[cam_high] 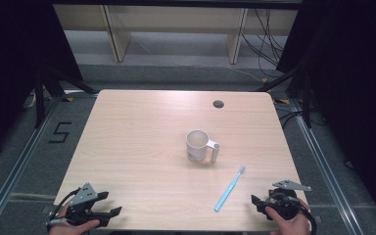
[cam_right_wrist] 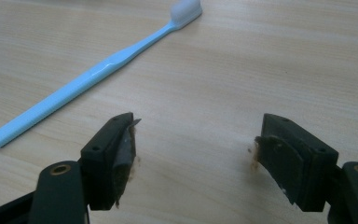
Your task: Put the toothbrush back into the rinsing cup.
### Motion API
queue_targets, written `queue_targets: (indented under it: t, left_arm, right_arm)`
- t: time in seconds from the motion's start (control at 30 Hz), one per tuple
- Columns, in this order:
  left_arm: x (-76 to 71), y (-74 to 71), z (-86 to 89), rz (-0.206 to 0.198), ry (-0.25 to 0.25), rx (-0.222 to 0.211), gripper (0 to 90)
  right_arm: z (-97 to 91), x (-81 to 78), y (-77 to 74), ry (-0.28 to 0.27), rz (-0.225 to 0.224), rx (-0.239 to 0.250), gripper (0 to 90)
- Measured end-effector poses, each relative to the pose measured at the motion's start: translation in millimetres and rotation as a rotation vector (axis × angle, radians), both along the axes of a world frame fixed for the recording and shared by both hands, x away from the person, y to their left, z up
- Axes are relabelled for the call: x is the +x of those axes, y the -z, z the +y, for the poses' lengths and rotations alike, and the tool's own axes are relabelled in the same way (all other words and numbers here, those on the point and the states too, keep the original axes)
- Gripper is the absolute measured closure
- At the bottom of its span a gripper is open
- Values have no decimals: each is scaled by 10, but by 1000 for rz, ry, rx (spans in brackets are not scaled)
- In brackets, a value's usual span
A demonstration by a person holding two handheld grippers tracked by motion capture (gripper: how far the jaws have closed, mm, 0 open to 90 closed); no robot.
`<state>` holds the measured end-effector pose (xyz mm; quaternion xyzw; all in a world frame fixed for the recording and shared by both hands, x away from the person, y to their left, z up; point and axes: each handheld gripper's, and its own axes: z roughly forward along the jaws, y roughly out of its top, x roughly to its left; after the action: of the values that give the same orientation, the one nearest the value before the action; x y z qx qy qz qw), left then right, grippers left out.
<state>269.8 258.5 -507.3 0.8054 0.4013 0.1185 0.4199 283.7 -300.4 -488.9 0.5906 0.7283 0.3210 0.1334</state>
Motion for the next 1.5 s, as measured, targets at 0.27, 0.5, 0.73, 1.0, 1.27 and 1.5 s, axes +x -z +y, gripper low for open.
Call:
queue_targets:
  t: [0.27,0.5,0.73,1.0,1.27,1.5]
  left_arm:
    - [5,-1,6,0,-2,6,243]
    - [6,-3,3,-1,-5,-1,243]
    - [12,-9,19,0,7,13,248]
    - [15,-13,22,4,9,5,248]
    - [13,-8,14,-1,-4,-14,249]
    - [19,-16,23,-2,7,-1,250]
  right_arm:
    - [-11,22,-27,-9,9,-17,300]
    - [6,63,-91,-4,32,-16,321]
    - [50,149,-151,-20,40,-7,357]
    - [177,323,-199,-62,34,-49,374]
    - [266,389,-242,-96,52,-58,414]
    - [356,501,-365,-143,115,-18,420]
